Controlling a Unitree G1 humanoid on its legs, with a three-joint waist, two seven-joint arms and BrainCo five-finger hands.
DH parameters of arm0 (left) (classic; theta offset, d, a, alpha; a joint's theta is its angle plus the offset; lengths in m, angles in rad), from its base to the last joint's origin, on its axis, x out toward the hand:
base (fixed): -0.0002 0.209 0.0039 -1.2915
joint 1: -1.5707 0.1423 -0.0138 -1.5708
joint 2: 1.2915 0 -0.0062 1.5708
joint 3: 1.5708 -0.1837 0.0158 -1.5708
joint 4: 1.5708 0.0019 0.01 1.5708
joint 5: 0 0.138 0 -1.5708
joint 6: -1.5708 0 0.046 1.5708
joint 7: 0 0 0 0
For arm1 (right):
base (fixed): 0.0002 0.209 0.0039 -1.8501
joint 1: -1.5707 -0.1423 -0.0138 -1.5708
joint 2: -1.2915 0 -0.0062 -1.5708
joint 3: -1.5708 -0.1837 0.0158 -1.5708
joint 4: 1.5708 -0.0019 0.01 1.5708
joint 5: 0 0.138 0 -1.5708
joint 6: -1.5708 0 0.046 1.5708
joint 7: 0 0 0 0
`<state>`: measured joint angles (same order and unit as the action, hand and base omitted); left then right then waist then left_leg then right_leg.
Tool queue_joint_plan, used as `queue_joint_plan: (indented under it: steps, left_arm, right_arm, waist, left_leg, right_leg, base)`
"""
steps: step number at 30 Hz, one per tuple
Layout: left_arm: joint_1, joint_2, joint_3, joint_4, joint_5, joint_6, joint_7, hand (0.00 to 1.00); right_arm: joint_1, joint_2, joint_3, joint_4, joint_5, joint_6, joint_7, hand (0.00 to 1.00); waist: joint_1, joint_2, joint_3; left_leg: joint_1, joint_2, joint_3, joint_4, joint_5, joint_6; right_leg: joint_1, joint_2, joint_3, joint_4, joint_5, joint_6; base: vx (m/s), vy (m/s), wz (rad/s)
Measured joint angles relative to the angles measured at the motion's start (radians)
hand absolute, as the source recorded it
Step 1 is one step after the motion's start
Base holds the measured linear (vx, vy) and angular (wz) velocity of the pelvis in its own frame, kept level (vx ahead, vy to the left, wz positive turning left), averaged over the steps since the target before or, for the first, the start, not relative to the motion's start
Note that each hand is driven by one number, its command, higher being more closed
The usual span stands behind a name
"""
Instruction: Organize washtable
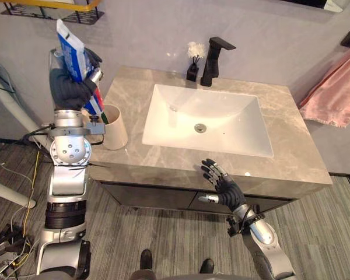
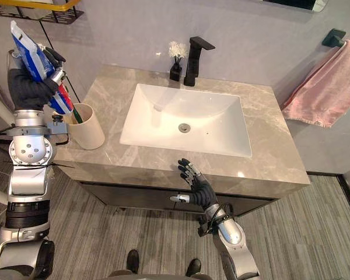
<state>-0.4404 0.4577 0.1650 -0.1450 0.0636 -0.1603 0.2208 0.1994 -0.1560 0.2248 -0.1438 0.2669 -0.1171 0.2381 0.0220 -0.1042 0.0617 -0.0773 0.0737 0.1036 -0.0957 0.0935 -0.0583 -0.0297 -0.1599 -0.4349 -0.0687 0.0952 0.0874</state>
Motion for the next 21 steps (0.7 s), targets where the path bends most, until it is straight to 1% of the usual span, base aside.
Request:
queue_joint_plan:
  steps: [3, 11, 13, 19, 21]
  left_arm:
    - [0.0, 0.0, 0.003, 0.0, 0.009, 0.0, 0.002, 1.0]
    - [-0.019, -0.001, 0.004, 0.024, 0.006, 0.0, 0.006, 1.0]
    - [-0.026, -0.002, 0.005, 0.037, -0.01, 0.001, 0.022, 1.0]
    - [-0.048, -0.002, 0.011, 0.037, -0.013, 0.001, 0.032, 1.0]
    - [-0.056, -0.002, 0.015, 0.037, -0.014, 0.001, 0.038, 1.0]
  right_arm:
    - [-0.003, 0.0, -0.006, -0.005, 0.007, -0.02, -0.006, 0.0]
    - [-0.008, 0.0, -0.017, -0.036, 0.019, -0.029, -0.018, 0.0]
    - [-0.017, 0.0, -0.017, -0.04, 0.019, -0.033, -0.019, 0.0]
    - [-0.028, 0.001, -0.018, -0.064, 0.019, -0.035, -0.019, 0.0]
    - [-0.032, 0.001, -0.018, -0.067, 0.019, -0.035, -0.019, 0.0]
  waist:
    - [0.0, -0.008, 0.019]
    - [0.006, -0.025, 0.056]
    - [0.007, -0.027, 0.065]
    - [0.018, -0.036, 0.097]
    - [0.017, -0.038, 0.099]
  left_leg:
    - [-0.011, 0.001, 0.001, 0.001, 0.0, 0.0]
    - [-0.024, 0.004, 0.005, 0.001, 0.0, 0.0]
    - [-0.033, 0.005, 0.006, 0.001, -0.002, -0.003]
    - [-0.037, 0.009, 0.009, 0.001, -0.002, -0.003]
    - [-0.039, 0.009, 0.01, 0.001, -0.003, -0.003]
  right_leg:
    - [-0.013, 0.0, 0.001, 0.004, 0.0, 0.0]
    - [-0.032, 0.001, 0.001, 0.012, 0.0, 0.0]
    - [-0.04, 0.001, 0.001, 0.012, 0.001, -0.001]
    - [-0.046, 0.005, 0.001, 0.013, 0.001, -0.001]
    - [-0.048, 0.005, 0.001, 0.013, 0.001, -0.001]
  base:
    - [0.0, 0.0, 0.0]
    - [0.0, 0.002, -0.01]
    - [0.0, 0.0, 0.0]
    - [0.02, 0.004, -0.01]
    - [0.0, 0.0, 0.0]
